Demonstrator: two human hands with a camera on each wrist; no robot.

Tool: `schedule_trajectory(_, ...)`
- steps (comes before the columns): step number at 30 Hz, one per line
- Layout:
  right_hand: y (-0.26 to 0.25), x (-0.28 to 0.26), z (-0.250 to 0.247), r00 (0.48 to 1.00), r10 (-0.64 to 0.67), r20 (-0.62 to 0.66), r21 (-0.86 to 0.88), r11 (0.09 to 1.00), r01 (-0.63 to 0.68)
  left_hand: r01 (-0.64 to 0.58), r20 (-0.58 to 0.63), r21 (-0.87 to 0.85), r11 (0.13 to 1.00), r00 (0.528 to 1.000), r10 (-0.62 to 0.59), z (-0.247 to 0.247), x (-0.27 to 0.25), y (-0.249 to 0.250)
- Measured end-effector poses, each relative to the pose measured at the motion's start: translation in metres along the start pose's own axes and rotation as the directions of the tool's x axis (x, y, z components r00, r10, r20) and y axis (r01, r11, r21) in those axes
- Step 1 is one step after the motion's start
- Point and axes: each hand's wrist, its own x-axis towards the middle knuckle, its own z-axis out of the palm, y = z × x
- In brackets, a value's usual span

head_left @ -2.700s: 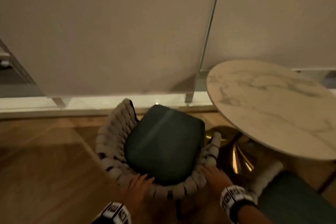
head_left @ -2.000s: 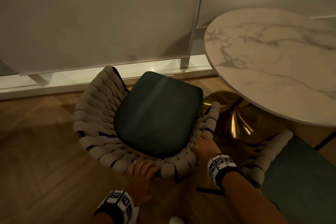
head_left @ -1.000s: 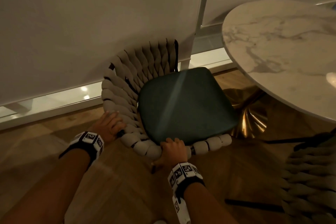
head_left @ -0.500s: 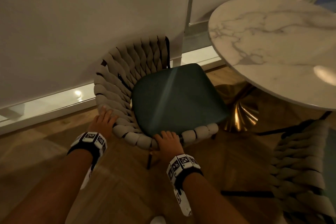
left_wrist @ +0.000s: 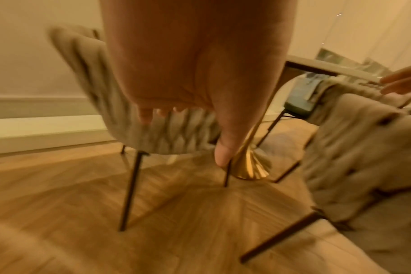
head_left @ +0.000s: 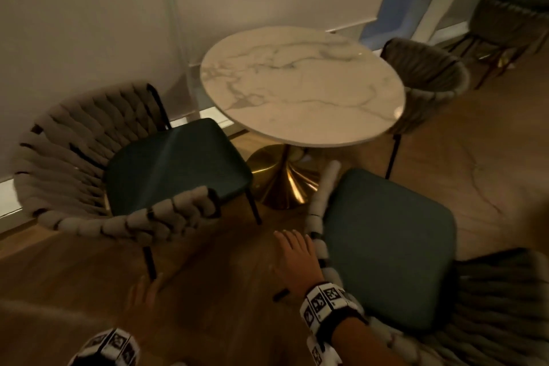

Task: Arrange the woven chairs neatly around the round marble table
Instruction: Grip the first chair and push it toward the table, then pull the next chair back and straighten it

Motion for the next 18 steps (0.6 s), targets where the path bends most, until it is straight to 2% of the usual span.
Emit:
schedule_trajectory(1,0.026,-0.020,-0.009,0.999,0.036,-0.004,0.001,0.999,-0.036,0.050,-0.004,0.058,0.997,0.999,-0.049,0.003,-0.013,0.034)
schedule_trajectory(2,0.053,-0.039,-0.016,0.997,0.074,-0.018,0.017,0.997,-0.073,0.048,-0.006,0.002,0.999,0.999,-0.048,0.001,-0.016,0.069)
schedule_trajectory(3,0.079,-0.057,-0.022,0.993,0.115,-0.022,0.033,0.993,-0.115,0.013,0.040,0.023,1.000,0.999,-0.014,-0.001,-0.019,0.108)
schedule_trajectory(4,0.102,-0.074,-0.026,0.988,0.156,-0.013,0.045,0.987,-0.155,-0.049,0.066,0.062,0.997,0.997,0.045,-0.007,-0.020,0.145)
schedule_trajectory(6,0.145,-0.107,-0.027,0.973,0.228,0.043,0.027,0.973,-0.229,-0.174,0.043,0.162,0.971,0.985,0.170,-0.016,-0.024,0.212)
schedule_trajectory(7,0.162,-0.121,-0.023,0.962,0.260,0.085,0.010,0.965,-0.262,-0.250,0.021,0.207,0.946,0.968,0.251,-0.020,-0.021,0.240)
schedule_trajectory(9,0.184,-0.145,-0.013,0.930,0.314,0.190,-0.024,0.949,-0.315,-0.367,0.053,0.294,0.883,0.928,0.368,-0.023,-0.012,0.287)
schedule_trajectory(11,0.197,-0.161,-0.002,0.886,0.346,0.310,0.037,0.926,-0.375,-0.457,0.085,0.403,0.793,0.882,0.465,-0.021,0.001,0.319)
schedule_trajectory(14,0.200,-0.169,0.012,0.865,0.346,0.363,0.174,0.887,-0.428,-0.485,0.156,0.521,0.703,0.863,0.480,-0.012,0.020,0.339)
schedule_trajectory(16,0.194,-0.167,0.027,0.895,0.334,0.295,0.091,0.923,-0.374,-0.501,0.185,0.531,0.683,0.856,0.484,-0.008,0.026,0.344)
schedule_trajectory(18,0.182,-0.165,0.037,0.927,0.321,0.193,-0.008,0.946,-0.325,-0.487,0.152,0.529,0.695,0.860,0.487,0.000,0.028,0.343)
